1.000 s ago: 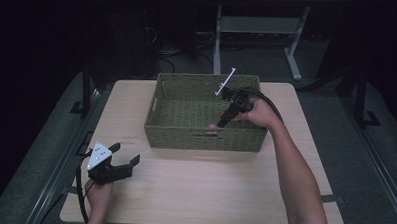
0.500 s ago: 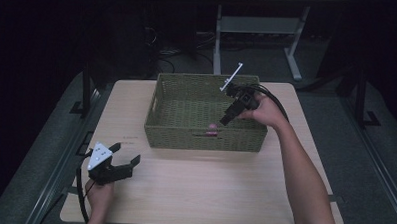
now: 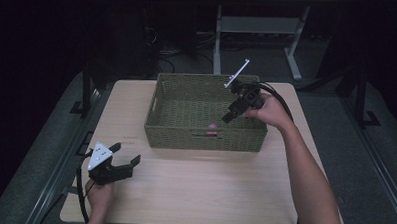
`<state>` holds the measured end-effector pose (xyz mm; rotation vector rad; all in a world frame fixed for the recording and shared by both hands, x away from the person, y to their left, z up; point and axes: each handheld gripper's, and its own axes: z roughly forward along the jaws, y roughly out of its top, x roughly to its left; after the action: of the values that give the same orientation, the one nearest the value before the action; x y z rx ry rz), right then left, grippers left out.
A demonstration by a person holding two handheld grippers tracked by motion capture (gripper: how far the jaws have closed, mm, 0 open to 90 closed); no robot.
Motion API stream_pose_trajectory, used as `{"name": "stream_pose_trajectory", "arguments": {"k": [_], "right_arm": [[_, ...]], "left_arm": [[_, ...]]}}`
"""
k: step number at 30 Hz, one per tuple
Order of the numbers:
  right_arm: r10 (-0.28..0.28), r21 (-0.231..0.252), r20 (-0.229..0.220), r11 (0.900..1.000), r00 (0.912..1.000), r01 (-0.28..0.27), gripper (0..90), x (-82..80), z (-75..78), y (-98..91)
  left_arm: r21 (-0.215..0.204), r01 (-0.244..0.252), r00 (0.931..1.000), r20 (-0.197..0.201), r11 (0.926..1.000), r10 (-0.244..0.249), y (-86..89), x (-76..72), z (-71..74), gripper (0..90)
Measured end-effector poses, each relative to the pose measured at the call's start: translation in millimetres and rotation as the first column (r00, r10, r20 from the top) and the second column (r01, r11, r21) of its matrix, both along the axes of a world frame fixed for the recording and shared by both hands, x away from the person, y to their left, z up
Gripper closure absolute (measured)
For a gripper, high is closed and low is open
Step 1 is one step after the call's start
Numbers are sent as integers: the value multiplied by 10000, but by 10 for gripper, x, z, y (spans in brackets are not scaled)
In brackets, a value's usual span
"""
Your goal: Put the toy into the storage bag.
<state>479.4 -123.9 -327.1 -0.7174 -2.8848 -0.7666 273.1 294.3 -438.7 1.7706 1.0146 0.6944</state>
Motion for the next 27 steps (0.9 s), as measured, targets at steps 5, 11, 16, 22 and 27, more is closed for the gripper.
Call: {"name": "stream_pose_trajectory", "arguments": {"k": [5,11,16,22,27], "right_arm": [[-1,81,120,10000,9999,0,294,-52,42,-9],[-48,193,290,9998,9996,42,279,-107,95,-38],[-96,146,322,9999,9994,91,268,-153,125,-61],[24,189,562,9998,9984,-35,266,-243,193,-91],[0,275,643,9996,9979,-17,263,-311,211,-150]], "left_arm": [[14,-1,10000,-3,10000,1,1,1,-1,139],[51,13,10000,4,10000,-13,-2,0,-1,139],[73,2,10000,1,10000,-2,0,1,-1,138],[54,8,10000,3,10000,-8,-3,1,-2,138],[81,21,10000,-4,10000,-21,-8,0,-3,139]]}}
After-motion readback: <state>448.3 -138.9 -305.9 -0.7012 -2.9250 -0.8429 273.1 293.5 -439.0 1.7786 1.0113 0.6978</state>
